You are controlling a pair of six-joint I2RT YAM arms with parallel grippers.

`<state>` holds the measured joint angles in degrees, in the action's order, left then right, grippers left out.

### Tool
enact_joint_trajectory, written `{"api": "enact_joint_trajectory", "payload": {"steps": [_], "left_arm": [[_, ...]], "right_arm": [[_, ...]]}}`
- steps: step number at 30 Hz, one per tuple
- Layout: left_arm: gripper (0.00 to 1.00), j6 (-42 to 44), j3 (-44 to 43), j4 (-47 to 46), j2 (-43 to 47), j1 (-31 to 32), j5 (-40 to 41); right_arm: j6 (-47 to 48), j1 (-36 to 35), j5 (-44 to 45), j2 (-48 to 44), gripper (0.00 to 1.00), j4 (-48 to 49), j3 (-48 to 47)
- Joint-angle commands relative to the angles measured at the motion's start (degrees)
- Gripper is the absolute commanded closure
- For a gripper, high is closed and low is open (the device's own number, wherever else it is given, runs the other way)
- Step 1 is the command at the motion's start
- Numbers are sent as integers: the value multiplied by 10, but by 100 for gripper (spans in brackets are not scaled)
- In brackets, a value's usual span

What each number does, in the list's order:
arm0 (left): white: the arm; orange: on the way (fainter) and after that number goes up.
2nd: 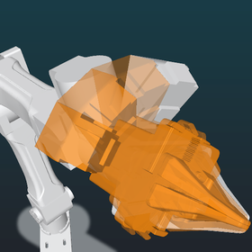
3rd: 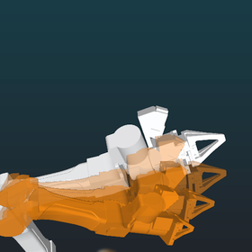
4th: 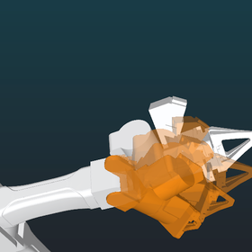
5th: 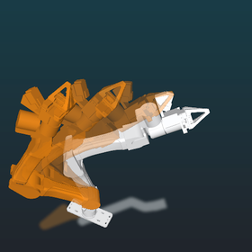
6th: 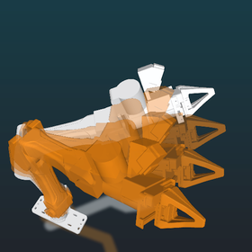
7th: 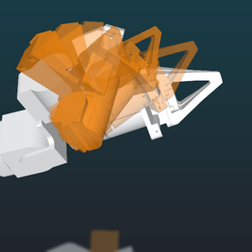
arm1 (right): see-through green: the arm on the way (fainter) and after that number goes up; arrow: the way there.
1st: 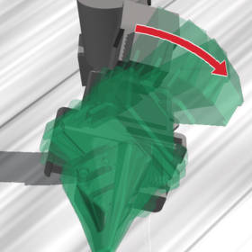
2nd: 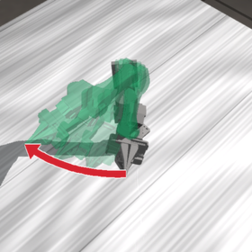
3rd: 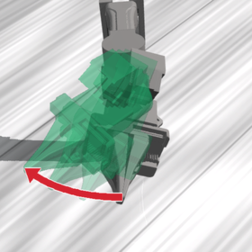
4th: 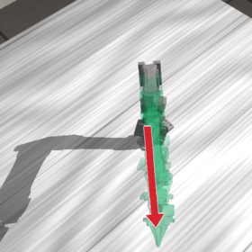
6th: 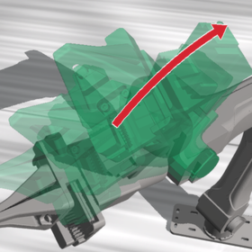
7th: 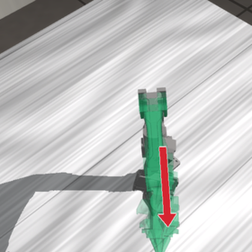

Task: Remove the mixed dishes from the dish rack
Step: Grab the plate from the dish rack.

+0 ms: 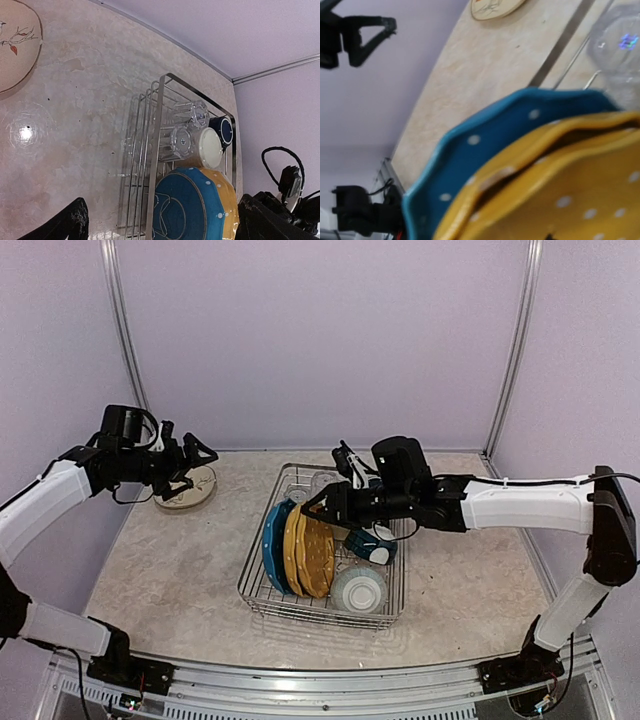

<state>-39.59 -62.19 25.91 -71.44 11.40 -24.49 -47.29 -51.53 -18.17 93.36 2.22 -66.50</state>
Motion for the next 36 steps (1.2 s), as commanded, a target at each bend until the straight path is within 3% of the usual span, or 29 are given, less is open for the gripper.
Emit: {"api": "enact_joint_trajectory", "payload": {"steps": [1, 14, 23, 31, 36], "left_arm": [[1, 32, -18, 36, 15, 33, 24], [1, 43, -21, 56, 42, 65, 39], [1, 44, -25, 65, 57, 69, 39], [1, 45, -31, 71, 63, 75, 41], [1, 46, -32, 68, 62, 77, 42]], "right_arm": [[-34, -16, -10, 9, 54, 46, 0], [-64, -28, 28, 21, 78, 40, 15], [-66, -35, 56, 42, 77, -10, -3], [-75, -60, 173, 48, 75, -166, -57], [-97, -71, 205, 42, 74, -206, -52]]}}
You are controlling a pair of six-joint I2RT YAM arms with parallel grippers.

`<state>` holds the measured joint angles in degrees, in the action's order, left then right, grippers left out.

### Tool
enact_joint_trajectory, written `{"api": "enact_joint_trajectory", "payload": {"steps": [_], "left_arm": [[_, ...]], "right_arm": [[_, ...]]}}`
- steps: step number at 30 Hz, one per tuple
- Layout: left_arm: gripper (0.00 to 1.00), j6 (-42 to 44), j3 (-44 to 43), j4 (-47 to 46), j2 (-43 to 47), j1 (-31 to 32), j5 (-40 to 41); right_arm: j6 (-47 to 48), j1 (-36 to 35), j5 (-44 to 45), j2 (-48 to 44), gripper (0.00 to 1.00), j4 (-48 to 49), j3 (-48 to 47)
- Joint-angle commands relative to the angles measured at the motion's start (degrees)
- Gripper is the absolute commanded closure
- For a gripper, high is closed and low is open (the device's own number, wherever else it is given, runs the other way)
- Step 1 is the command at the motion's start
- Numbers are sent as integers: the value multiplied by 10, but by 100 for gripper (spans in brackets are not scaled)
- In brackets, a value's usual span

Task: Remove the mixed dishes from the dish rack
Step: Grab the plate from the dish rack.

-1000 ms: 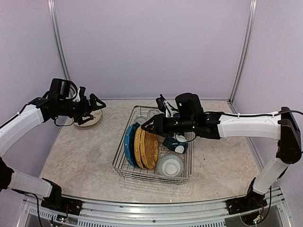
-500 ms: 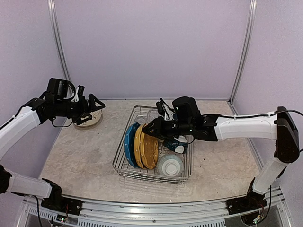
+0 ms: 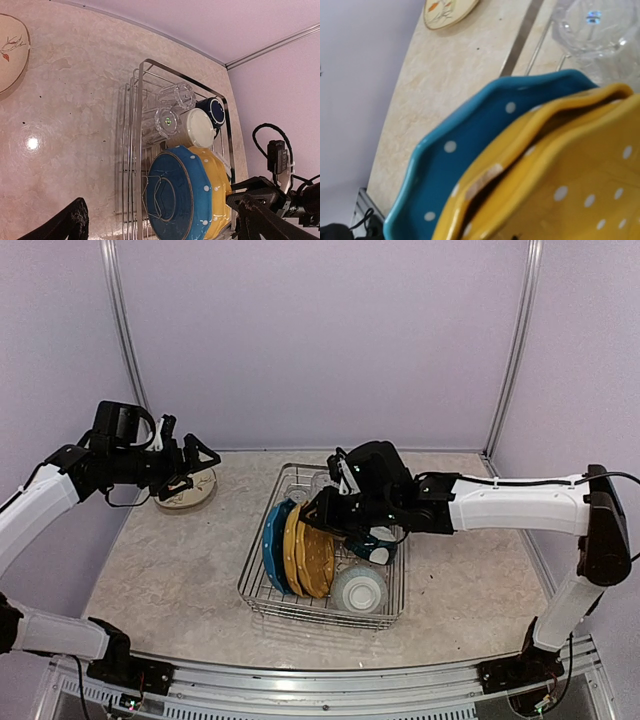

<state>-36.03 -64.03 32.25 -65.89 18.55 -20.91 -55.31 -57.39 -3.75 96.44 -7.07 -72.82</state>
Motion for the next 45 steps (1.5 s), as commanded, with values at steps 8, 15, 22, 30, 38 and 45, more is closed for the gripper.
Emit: {"api": "enact_joint_trajectory", "payload": {"steps": [8, 15, 22, 30, 38, 45], "left_arm": [[1, 15, -11, 6, 6, 6, 2], [1, 22, -12, 9, 5, 5, 7], [1, 25, -15, 9, -3, 5, 10], [1, 32, -14, 8, -6, 6, 11], [1, 38, -4, 14, 8, 6, 22], [1, 40, -5, 19, 13, 6, 25]], "right_arm": [[-37, -34, 110, -1, 74, -162, 8], [-42, -45, 124, -1, 74, -193, 1], [5, -27, 57, 8, 72, -121, 6], [18, -25, 39, 14, 70, -82, -10], [15, -25, 16, 32, 70, -58, -20], [16, -24, -5, 41, 81, -24, -20]]}}
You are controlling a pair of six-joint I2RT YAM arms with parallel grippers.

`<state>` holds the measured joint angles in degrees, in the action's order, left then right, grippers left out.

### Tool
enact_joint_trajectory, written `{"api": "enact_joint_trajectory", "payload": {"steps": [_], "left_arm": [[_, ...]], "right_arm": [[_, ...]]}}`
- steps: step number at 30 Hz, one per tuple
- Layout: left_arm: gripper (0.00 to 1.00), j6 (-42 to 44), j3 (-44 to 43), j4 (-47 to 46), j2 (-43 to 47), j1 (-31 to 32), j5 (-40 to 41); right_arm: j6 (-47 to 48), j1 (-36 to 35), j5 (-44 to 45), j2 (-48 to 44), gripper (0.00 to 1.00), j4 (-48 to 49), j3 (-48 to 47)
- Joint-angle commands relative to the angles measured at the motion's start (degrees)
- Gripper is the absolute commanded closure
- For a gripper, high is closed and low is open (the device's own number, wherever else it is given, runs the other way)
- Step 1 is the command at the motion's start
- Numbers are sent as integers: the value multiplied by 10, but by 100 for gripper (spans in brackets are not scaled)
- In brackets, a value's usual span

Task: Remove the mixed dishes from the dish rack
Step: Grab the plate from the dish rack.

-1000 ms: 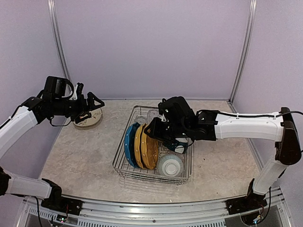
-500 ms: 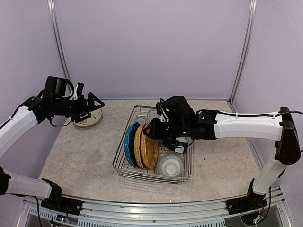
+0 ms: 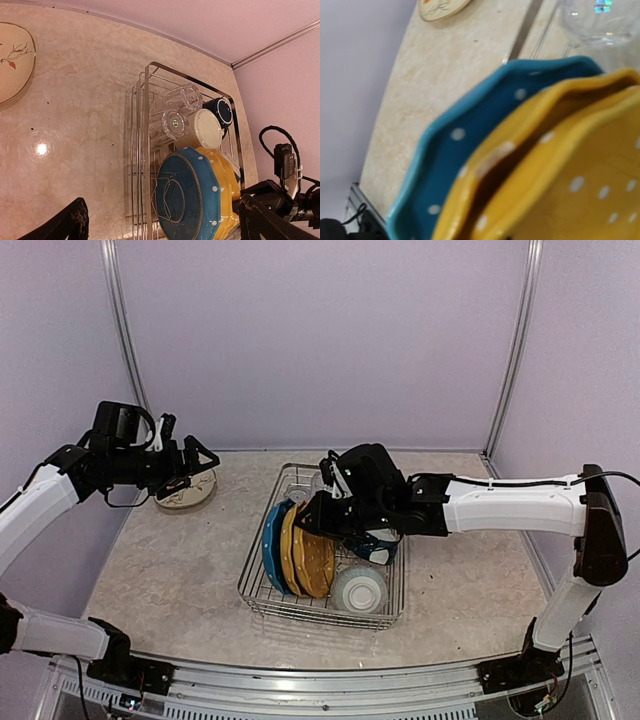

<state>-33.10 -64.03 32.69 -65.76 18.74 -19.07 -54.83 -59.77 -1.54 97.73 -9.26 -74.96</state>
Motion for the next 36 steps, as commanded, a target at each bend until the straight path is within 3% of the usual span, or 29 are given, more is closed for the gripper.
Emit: {"api": "enact_joint_trajectory", "payload": {"steps": [1, 9, 16, 24, 29, 36], "left_arm": [[1, 10, -6, 15, 12, 4, 6], [1, 4, -19, 23, 6, 5, 0], [1, -10, -62, 54, -28, 26, 5], [1, -44, -86, 47, -48, 63, 13], [1, -50, -98, 44, -60, 85, 20], [1, -53, -113, 39, -77, 101, 6]], "right_arm": [[12, 1, -30, 26, 83, 3, 3], [12, 5, -40, -35, 100, 83, 64], [81, 7, -62, -99, 100, 171, 126], [167, 9, -76, -105, 100, 186, 81], [163, 24, -63, -104, 100, 193, 63], [154, 54, -149, -93, 100, 240, 69]]}}
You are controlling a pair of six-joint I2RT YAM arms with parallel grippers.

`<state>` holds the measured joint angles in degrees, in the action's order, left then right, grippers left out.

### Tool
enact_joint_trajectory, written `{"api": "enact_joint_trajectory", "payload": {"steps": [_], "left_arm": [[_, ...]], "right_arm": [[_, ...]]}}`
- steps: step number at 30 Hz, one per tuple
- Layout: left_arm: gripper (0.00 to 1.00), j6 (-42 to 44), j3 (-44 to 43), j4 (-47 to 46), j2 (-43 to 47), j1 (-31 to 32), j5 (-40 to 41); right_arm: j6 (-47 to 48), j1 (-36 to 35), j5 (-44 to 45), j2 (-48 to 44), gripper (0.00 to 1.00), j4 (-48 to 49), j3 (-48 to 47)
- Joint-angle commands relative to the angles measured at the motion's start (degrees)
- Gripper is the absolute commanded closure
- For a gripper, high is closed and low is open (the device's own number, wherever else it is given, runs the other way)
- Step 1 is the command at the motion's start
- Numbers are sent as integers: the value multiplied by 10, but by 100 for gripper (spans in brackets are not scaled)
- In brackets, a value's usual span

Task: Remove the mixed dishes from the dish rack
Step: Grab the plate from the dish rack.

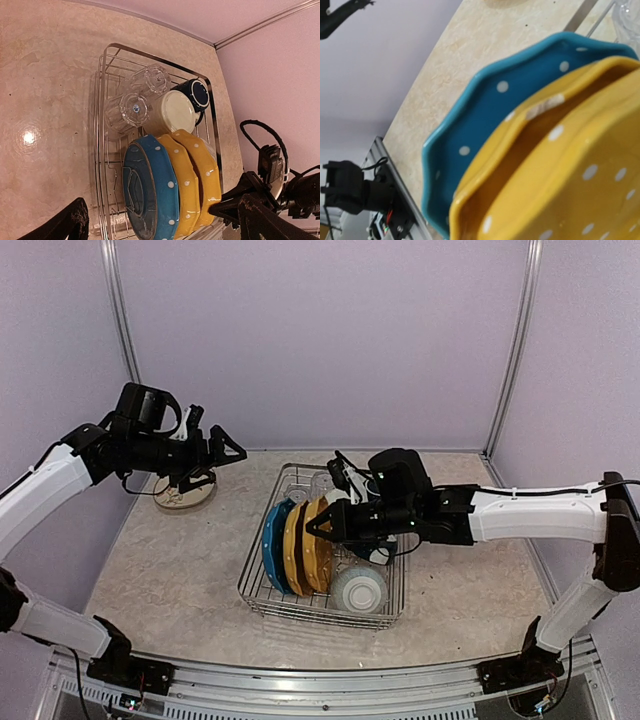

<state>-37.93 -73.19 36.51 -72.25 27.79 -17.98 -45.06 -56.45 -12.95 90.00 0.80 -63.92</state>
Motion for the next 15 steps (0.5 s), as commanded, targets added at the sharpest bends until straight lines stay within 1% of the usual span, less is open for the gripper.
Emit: {"api": "enact_joint_trajectory", "payload": {"steps": [1, 4, 9, 12, 15], "left_arm": [[1, -4, -24, 1, -14, 13, -6], [1, -3, -29, -1, -21, 18, -6], [2, 1, -26, -14, -26, 24, -8], [2, 9, -17, -31, -23, 31, -14], [3, 12, -10, -43, -13, 35, -17]], "right_arm": [[61, 21, -43, -19, 100, 141, -43], [55, 22, -40, -28, 100, 126, -60], [-10, 30, -43, -28, 100, 122, -64], [-50, 39, -71, -32, 100, 173, -43], [-75, 45, -73, -37, 100, 201, -31]]}}
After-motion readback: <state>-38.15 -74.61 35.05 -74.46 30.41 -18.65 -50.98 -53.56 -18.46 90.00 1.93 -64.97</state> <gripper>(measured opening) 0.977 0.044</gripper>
